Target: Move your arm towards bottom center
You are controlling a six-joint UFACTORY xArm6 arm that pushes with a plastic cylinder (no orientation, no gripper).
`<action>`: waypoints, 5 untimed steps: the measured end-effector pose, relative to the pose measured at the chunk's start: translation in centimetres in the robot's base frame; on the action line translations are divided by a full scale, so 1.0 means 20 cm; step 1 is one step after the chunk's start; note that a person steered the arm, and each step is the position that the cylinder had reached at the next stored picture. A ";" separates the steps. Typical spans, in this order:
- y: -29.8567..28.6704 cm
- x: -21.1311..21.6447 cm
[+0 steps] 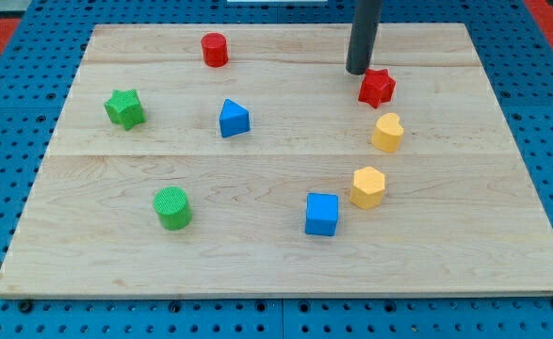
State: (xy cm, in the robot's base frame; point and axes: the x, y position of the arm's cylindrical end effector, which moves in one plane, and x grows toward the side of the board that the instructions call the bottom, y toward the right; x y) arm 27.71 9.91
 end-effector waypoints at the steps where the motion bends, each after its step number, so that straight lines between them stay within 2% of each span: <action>1: -0.37 -0.06; 3: -0.41 0.81; 4: -0.72 1.00; 5: -0.60 1.45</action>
State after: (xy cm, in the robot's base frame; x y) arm 56.64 -2.18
